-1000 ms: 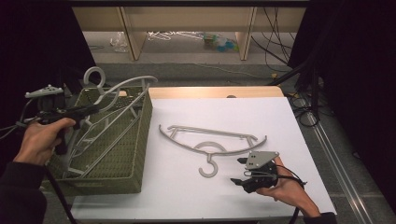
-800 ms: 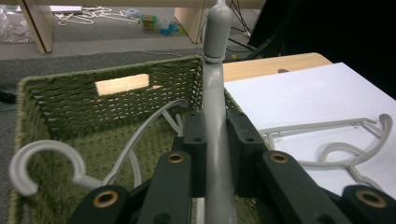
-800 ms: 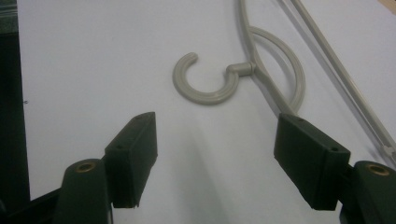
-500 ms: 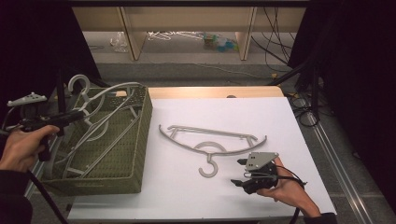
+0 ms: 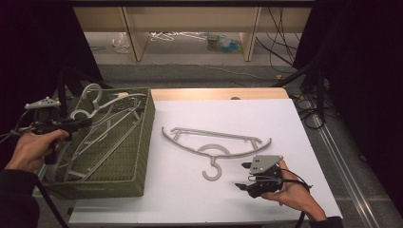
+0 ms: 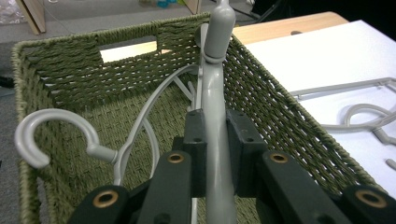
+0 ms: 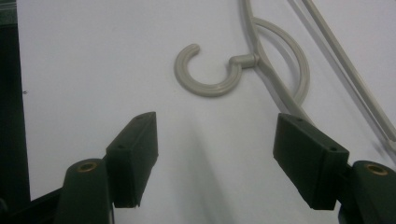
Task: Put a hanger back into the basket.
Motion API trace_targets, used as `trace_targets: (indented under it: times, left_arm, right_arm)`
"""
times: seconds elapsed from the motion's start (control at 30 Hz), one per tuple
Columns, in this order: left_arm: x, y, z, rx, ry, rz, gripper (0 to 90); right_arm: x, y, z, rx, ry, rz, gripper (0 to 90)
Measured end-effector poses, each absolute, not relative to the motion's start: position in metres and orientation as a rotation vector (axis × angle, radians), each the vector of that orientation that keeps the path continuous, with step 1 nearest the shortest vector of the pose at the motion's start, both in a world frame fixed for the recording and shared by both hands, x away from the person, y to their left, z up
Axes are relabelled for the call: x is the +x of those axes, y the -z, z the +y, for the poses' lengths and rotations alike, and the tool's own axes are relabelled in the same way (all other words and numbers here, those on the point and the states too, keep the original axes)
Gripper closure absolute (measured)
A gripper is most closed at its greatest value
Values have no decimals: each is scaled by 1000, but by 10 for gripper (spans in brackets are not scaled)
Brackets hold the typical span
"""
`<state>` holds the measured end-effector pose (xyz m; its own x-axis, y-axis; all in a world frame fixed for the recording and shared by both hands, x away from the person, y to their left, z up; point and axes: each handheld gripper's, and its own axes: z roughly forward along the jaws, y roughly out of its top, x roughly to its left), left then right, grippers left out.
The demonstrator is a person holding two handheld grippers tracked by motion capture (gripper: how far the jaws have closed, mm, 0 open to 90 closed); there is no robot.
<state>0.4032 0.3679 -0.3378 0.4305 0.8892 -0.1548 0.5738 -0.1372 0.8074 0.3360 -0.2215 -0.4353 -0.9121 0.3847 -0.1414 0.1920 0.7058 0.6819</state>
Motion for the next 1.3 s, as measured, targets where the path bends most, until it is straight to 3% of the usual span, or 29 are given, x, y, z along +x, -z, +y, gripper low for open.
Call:
trace_targets:
  times: [0.5, 0.87, 1.17, 1.3]
  left_arm:
    - [414, 351, 376, 1873, -506, 1238, 786]
    - [421, 379, 369, 2110, -586, 1246, 787]
    - [422, 397, 375, 2077, -558, 1366, 771]
    - [424, 401, 377, 2078, -616, 1394, 742]
  right_arm:
    - [336, 436, -220, 448, -995, 2648, 316]
    - [337, 437, -219, 454, -1004, 2642, 316]
    - [337, 436, -220, 452, -1004, 2640, 316]
    - [337, 436, -220, 453, -1005, 2638, 316]
